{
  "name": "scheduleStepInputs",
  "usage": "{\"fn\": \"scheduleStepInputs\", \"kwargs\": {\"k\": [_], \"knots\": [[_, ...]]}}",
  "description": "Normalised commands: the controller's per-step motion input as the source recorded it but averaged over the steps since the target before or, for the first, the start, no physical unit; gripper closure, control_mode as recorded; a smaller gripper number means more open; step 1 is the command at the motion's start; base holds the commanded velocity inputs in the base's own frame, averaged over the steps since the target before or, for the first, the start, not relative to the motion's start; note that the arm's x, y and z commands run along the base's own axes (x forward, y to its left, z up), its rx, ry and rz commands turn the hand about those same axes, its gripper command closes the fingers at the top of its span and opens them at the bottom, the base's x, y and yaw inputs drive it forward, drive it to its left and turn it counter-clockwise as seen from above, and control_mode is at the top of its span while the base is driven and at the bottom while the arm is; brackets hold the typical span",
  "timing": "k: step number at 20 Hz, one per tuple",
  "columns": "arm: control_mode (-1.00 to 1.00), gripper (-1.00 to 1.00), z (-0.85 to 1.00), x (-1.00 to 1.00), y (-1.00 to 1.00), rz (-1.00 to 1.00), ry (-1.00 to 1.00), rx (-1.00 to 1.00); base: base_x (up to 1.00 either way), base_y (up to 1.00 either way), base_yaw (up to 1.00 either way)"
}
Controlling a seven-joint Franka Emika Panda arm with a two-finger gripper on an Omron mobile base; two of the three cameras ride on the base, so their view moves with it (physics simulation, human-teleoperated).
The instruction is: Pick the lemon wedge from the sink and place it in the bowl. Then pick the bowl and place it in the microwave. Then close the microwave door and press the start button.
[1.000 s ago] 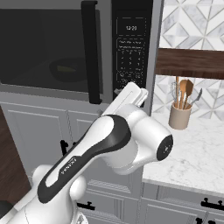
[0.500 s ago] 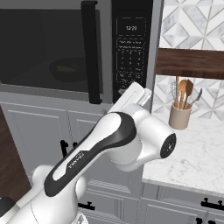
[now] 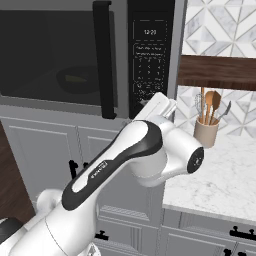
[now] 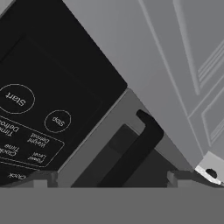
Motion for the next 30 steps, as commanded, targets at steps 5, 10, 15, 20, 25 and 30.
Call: {"fn": "scheduleStepInputs", "kwargs": {"k": [5,10,15,20,25,30], "knots": [[-1.0,-1.0,-0.08,0.36,-0.07,0.0,0.0,0.0,0.0,0.0,0.0],[-1.0,-1.0,-0.13,0.27,-0.09,0.0,0.0,0.0,0.0,0.0,0.0],[-1.0,-1.0,-0.14,0.25,-0.13,0.0,0.0,0.0,0.0,0.0,0.0],[-1.0,-1.0,-0.03,0.28,-0.15,0.0,0.0,0.0,0.0,0.0,0.0],[-1.0,-1.0,-0.05,0.37,-0.17,0.0,0.0,0.0,0.0,0.0,0.0],[-1.0,-1.0,-0.28,0.27,-0.03,0.0,-0.01,-0.01,0.0,0.0,0.0]]}}
